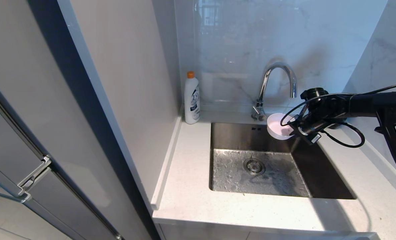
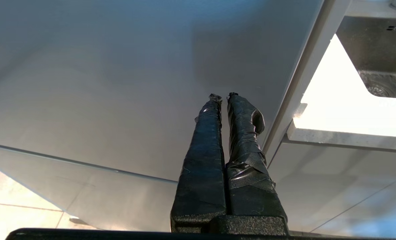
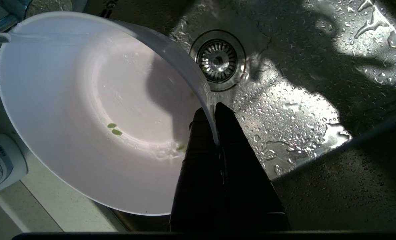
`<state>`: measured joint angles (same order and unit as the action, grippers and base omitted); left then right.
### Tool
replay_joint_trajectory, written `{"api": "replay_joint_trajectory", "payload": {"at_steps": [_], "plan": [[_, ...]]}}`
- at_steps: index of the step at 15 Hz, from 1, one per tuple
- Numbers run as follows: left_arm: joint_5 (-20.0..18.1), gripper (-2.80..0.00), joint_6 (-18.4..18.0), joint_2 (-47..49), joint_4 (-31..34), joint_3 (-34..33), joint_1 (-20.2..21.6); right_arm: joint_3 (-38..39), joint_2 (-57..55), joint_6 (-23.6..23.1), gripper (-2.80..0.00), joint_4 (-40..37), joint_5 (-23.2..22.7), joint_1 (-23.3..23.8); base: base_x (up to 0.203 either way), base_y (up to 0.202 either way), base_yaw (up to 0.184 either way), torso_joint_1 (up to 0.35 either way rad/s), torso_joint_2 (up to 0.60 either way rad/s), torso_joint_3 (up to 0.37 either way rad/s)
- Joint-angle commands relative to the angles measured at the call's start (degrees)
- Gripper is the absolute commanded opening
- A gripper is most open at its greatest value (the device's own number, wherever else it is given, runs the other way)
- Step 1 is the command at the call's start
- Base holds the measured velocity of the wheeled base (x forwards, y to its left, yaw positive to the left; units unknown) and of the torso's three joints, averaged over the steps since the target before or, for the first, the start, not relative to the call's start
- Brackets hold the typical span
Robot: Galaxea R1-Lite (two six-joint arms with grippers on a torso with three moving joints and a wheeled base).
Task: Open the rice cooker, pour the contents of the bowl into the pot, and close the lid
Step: Fill a bowl with water from the tap
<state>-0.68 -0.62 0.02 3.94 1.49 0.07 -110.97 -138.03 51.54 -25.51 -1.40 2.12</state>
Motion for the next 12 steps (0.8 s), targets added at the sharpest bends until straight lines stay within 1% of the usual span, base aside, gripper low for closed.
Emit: {"api": "replay_joint_trajectory", "payload": {"at_steps": [1, 6, 12], "plan": [[-0.02, -2.8, 0.01, 0.06, 0.02, 0.01, 0.01, -0.03, 0.34, 0.23, -2.8, 0.01, 0.0, 0.22, 0.0, 0.0, 0.0, 0.0, 0.0, 0.0], [-0.02, -2.8, 0.01, 0.06, 0.02, 0.01, 0.01, -0.03, -0.31, 0.23, -2.8, 1.95, 0.0, 0.86, 0.0, 0.0, 0.0, 0.0, 0.0, 0.0], [-0.02, -2.8, 0.01, 0.06, 0.02, 0.01, 0.01, 0.4, -0.57, 0.4, -2.8, 1.61, -0.27, 1.13, 0.0, 0.0, 0.0, 0.0, 0.0, 0.0]]}}
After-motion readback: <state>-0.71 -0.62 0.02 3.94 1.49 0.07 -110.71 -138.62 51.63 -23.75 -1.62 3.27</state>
